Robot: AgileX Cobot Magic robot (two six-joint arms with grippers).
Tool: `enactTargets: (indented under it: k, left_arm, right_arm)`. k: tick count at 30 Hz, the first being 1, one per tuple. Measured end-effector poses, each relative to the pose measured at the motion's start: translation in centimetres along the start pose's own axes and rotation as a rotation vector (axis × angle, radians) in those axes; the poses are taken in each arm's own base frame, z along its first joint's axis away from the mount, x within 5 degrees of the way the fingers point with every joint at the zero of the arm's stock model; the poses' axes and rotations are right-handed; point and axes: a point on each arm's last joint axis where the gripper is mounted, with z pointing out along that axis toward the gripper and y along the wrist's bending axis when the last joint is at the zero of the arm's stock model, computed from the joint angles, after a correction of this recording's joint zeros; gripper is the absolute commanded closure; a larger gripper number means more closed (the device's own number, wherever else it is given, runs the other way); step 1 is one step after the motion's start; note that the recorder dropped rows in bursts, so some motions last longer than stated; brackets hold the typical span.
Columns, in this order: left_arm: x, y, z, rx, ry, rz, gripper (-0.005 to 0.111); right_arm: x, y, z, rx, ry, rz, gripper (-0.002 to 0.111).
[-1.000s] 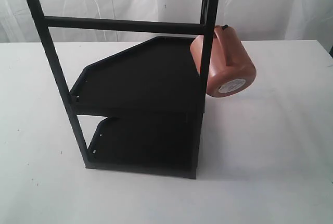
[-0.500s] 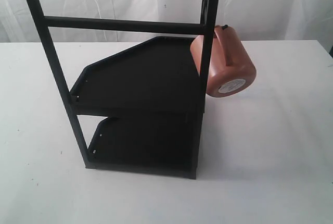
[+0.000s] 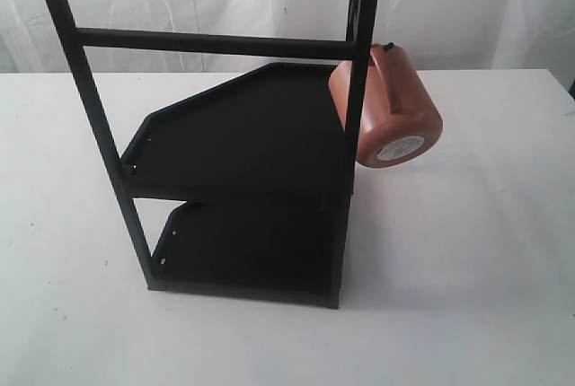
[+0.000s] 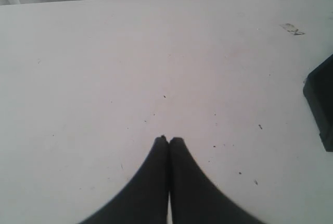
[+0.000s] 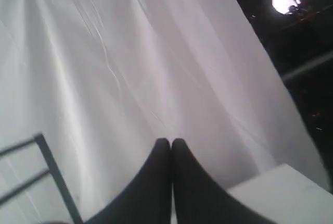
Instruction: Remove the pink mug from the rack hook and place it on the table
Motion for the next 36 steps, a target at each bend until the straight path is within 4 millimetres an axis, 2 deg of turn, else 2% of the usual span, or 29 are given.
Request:
enactTargets:
  k: [7,11,16,21,25,28,32,36]
  left_arm:
    - [0.0,0.0,0.0,0.000,0.000,0.000,0.107]
    - [0.0,0.0,0.0,0.000,0.000,0.000,0.107]
    - [0.0,0.0,0.0,0.000,0.000,0.000,0.107]
    - [0.0,0.0,0.0,0.000,0.000,0.000,0.107]
    - [0.0,0.0,0.0,0.000,0.000,0.000,0.107]
    - [0.0,0.0,0.0,0.000,0.000,0.000,0.107]
    - [0.0,0.0,0.0,0.000,0.000,0.000,0.107]
    - [0.0,0.0,0.0,0.000,0.000,0.000,0.107]
  right_arm:
    - [0.1,-0.5,3.2,0.153,0.328,-0.180,0.108]
    - [0.4,-0.4,5.5,0.179,0.528,-0.253,0.108]
    - [2.1,0.3,7.9,0.096,0.823,-0.309,0.108]
    - [4.7,0.6,10.1,0.053,1.098,-0.336,0.108]
    - [6.3,0.9,12.2,0.028,1.190,-0.351,0.108]
    - [6.5,1.3,13.8,0.020,1.154,-0.319,0.108]
    - [5.5,2.6,14.7,-0.014,1.141,-0.225,0.108]
    - [3.2,4.9,14.8,-0.235,1.224,-0.281,0.108]
